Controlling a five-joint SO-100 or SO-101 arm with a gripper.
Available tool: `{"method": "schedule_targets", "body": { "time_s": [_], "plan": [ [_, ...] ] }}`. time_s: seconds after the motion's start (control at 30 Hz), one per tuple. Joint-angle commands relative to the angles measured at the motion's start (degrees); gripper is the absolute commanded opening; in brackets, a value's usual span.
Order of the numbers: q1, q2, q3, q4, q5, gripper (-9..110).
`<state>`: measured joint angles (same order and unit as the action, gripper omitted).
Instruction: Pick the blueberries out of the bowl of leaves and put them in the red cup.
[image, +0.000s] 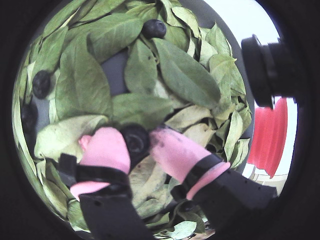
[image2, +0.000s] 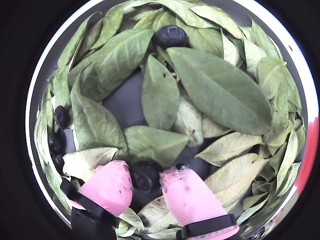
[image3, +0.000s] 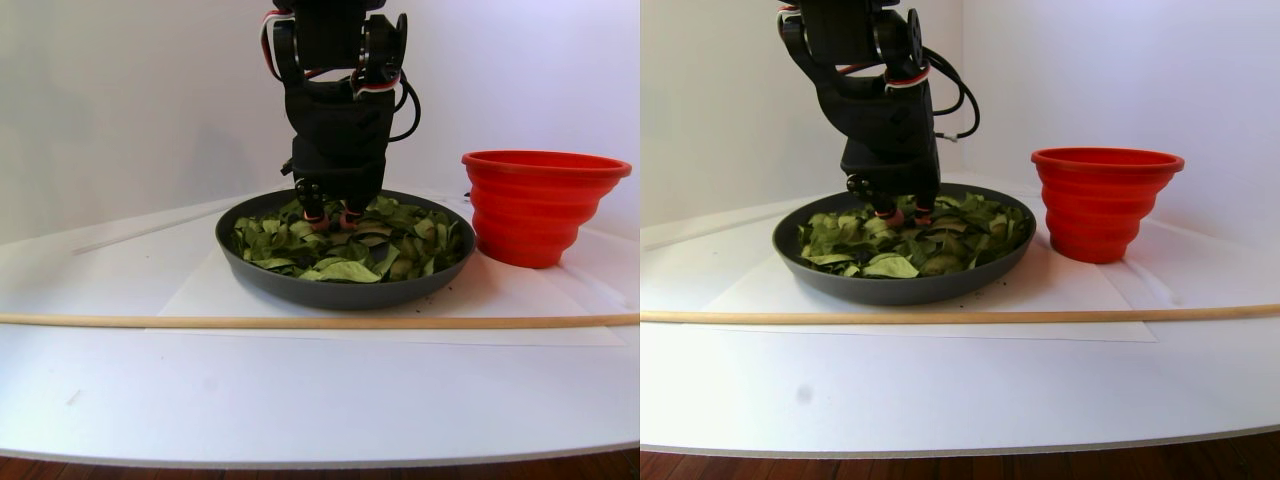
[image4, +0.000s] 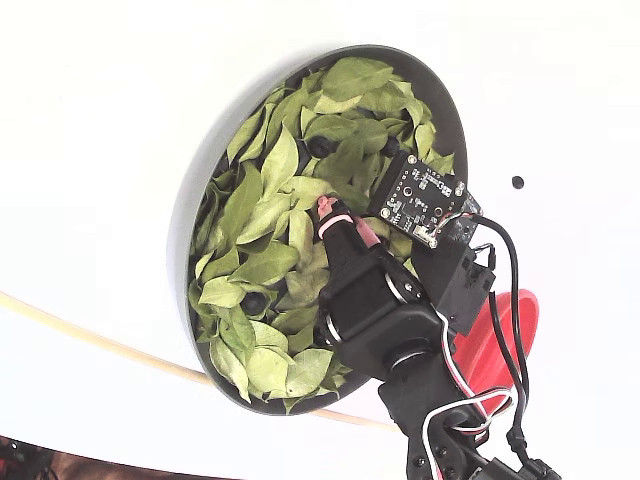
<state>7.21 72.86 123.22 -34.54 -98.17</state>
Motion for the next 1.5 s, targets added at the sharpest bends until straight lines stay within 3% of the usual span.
{"method": "schedule_targets", "body": {
  "time_s": [0.0,1.47],
  "plan": [
    [0.5,5.1,-0.8,0.3,0.3,10],
    [6.4,29.3,1.5,21.1,-2.3,10]
  ]
}}
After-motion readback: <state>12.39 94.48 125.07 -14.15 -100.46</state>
